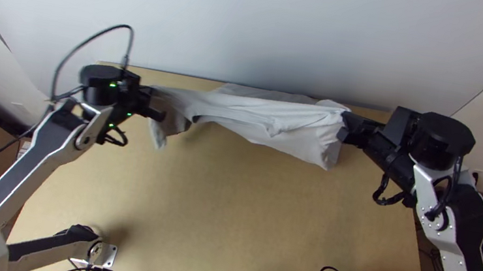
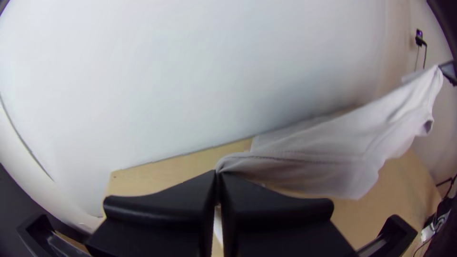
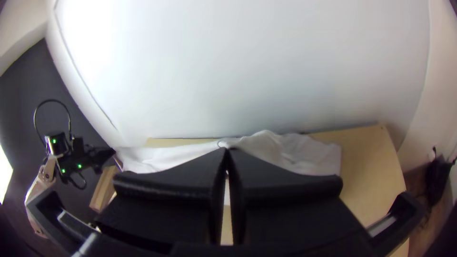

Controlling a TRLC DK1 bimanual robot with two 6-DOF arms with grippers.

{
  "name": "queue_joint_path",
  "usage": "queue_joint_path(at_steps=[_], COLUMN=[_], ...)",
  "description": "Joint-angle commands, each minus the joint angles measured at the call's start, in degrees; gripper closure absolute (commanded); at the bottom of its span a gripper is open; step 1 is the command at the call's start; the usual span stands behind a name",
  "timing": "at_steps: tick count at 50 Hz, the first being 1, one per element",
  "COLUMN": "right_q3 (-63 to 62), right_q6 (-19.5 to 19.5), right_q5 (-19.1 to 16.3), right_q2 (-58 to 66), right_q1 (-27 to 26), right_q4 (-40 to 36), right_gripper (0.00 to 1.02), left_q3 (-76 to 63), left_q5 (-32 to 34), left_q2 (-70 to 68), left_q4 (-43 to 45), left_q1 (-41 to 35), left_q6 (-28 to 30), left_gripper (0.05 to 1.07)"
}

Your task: Fold the t-shirt

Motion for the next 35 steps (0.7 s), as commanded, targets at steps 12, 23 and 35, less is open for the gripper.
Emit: queue_joint_path(at_steps=[12, 23, 35], right_q3=[14.9, 25.71, 33.0], right_q6=[-13.06, -15.96, -18.24], right_q5=[9.04, 10.0, 10.0], right_q2=[2.79, 6.31, 7.8], right_q1=[21.54, 26.72, 30.33], right_q4=[5.5, 9.98, 15.26], right_gripper=[1.0, 1.0, 1.0], left_q3=[9.58, 18.11, 23.64], left_q5=[-0.97, -1.76, -2.64], left_q2=[-18.07, -24.75, -25.63], left_q4=[-3.08, -3.0, -1.24], left_q1=[7.49, 10.91, 12.23], left_q6=[-4.32, -4.67, -5.72], left_gripper=[1.05, 1.05, 1.05])
